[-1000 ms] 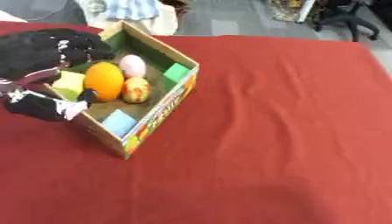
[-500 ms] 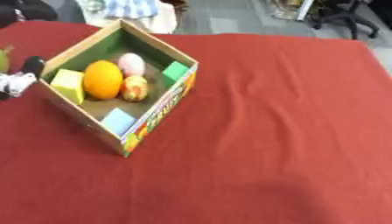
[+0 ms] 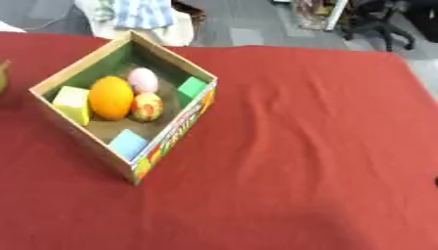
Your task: Pick up objects on the table and place them in the box.
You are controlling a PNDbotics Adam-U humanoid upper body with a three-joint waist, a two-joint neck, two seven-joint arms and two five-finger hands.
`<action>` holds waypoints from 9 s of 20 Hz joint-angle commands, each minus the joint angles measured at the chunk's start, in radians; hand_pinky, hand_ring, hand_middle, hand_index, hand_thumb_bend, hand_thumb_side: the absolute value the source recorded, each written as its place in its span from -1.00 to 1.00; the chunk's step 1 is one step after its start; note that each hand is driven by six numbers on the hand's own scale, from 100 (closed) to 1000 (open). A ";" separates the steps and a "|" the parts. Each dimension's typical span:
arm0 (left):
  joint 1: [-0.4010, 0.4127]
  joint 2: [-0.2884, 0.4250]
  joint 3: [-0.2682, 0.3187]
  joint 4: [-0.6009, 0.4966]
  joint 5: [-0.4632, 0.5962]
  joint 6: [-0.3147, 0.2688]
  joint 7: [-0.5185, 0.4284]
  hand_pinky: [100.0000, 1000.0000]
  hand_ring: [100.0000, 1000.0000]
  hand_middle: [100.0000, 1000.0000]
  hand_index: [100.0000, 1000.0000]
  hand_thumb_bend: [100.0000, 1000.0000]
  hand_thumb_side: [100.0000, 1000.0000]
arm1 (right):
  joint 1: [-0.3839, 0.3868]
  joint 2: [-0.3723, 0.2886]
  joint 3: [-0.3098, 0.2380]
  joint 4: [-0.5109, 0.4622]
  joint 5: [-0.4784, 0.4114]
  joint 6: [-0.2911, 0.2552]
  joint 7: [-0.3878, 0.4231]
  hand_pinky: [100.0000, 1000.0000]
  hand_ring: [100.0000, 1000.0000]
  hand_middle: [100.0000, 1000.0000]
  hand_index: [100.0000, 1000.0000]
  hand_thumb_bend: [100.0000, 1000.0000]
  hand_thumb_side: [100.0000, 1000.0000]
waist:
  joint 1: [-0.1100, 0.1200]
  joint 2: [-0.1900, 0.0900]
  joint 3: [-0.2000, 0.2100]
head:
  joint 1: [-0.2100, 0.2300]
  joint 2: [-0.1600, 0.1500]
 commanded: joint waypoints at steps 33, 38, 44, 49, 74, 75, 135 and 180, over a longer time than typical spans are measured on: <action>-0.020 0.039 0.063 0.230 -0.222 0.026 -0.037 0.94 1.00 0.84 0.98 -0.92 0.01 | -0.025 0.037 -0.011 -0.020 0.075 -0.302 0.282 1.00 -1.00 0.27 0.47 -1.00 -0.06 | -0.008 0.069 -0.012 | 0.122 -0.036; -0.020 0.038 0.074 0.256 -0.243 0.048 -0.027 0.93 1.00 0.84 0.99 -0.99 0.11 | -0.034 0.045 -0.007 -0.020 0.089 -0.302 0.282 1.00 -1.00 0.26 0.46 -1.00 -0.06 | -0.014 0.083 -0.011 | 0.123 -0.050; -0.023 0.022 0.083 0.319 -0.243 0.065 -0.031 0.92 1.00 0.83 1.00 -1.00 0.52 | -0.041 0.062 0.000 -0.020 0.100 -0.316 0.282 1.00 -1.00 0.26 0.46 -1.00 -0.05 | -0.027 0.109 -0.022 | 0.125 -0.077; -0.036 0.015 0.082 0.327 -0.212 0.053 -0.026 0.91 0.99 0.83 1.00 -1.00 0.77 | -0.043 0.080 0.007 -0.020 0.117 -0.323 0.282 1.00 -1.00 0.26 0.45 -1.00 -0.06 | -0.040 0.125 -0.023 | 0.127 -0.084; -0.065 0.018 0.100 0.410 -0.299 0.145 0.163 0.66 0.79 0.58 0.86 -1.00 -0.32 | -0.069 0.108 0.036 -0.020 0.155 -0.338 0.282 1.00 -1.00 0.25 0.44 -1.00 -0.06 | -0.065 0.183 -0.047 | 0.163 -0.162; -0.066 0.019 0.100 0.411 -0.299 0.148 0.167 0.61 0.74 0.53 0.83 -1.00 -0.46 | -0.069 0.111 0.037 -0.020 0.159 -0.338 0.282 1.00 -1.00 0.25 0.44 -1.00 -0.06 | -0.066 0.187 -0.047 | 0.164 -0.163; -0.127 -0.055 -0.098 -0.241 0.138 0.117 0.218 -0.16 -0.10 -0.27 0.04 -1.00 -1.00 | -0.015 0.007 0.005 -0.020 0.027 -0.172 0.282 1.00 -1.00 0.25 0.43 -1.00 -0.06 | 0.023 -0.001 -0.085 | 0.103 -0.009; -0.036 -0.201 -0.108 -0.270 0.198 0.003 0.061 0.58 0.79 0.64 0.84 -1.00 0.24 | -0.029 -0.020 0.010 -0.020 -0.019 -0.146 0.282 1.00 -1.00 0.25 0.43 -1.00 -0.06 | 0.015 -0.020 -0.078 | 0.001 0.033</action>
